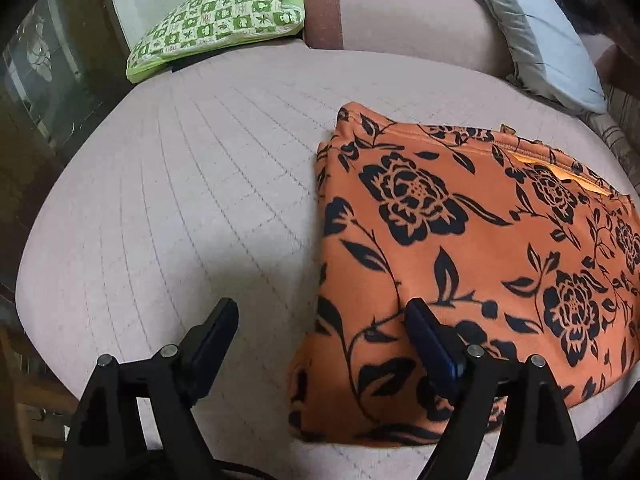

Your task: Fold small clothes

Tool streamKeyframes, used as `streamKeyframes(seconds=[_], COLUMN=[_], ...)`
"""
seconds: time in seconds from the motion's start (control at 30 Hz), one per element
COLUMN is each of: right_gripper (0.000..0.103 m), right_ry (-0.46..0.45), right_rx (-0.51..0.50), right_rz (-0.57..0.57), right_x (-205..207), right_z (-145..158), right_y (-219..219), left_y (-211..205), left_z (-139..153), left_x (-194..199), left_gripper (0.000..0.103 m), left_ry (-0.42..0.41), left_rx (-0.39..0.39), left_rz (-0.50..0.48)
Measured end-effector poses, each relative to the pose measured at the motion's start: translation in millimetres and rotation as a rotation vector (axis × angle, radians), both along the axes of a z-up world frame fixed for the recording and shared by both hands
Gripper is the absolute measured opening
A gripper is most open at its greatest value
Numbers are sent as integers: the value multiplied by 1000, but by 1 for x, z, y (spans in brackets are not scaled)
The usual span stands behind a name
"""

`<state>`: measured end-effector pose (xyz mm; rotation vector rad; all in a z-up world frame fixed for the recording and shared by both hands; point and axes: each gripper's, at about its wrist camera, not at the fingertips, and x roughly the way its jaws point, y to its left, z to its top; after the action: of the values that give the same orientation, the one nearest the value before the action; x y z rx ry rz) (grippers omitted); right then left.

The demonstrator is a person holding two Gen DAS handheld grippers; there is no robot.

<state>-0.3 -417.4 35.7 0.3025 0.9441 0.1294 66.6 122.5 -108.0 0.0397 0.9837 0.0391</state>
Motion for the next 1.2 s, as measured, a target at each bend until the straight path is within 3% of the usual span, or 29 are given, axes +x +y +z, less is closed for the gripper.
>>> streamKeyframes(seconds=[0.07, 0.13, 0.23, 0.37, 0.43, 0.47, 0.5, 0.57, 0.7, 0.8, 0.9, 0.97, 1.03, 1.2], right_gripper=[83, 82, 81, 82, 86, 86, 81, 81, 82, 82, 83, 84, 84, 83], right_ry=[56, 224, 166, 57, 105, 190, 201, 148, 48, 111, 168, 147, 156, 196], right_rx=[-27, -52, -9, 33, 113, 122, 173, 239, 202, 256, 282, 308, 403, 402], right_rz=[5, -77, -138, -100, -102, -138, -161, -182, -214, -254, -225, -180, -137, -165], right_x=[3, 11, 4, -6, -3, 5, 3, -5, -10, -3, 11, 9, 7, 4], right_z=[-32, -77, -62, -34, -48, -64, -72, -53, -22, -41, -63, -61, -65, -81], right_y=[6, -12, -14, -9, -18, -28, -39, -49, -75, -101, -106, -106, -104, -106], left_y=[1, 2, -1, -5, -12, -14, -20, -28, -53, -77, -108, -127, -144, -169], left_z=[1, 3, 8, 12, 14, 15, 17, 20, 23, 24, 23, 21, 17, -8], left_x=[-4, -6, -17, -15, -16, -16, -17, -19, -19, -18, -18, -18, -18, -8], left_gripper=[86, 86, 86, 86, 86, 86, 86, 86, 86, 86, 86, 86, 86, 87], left_ry=[1, 3, -13, -19, -20, -21, -23, -31, -56, -68, -74, -75, -73, -33], left_rx=[-16, -17, -14, -24, -33, -36, -39, -36, -49, -94, -109, -105, -87, -32], left_rz=[1, -1, -7, 1, -2, -8, -23, -50, -99, -139, -201, -243, -277, -307])
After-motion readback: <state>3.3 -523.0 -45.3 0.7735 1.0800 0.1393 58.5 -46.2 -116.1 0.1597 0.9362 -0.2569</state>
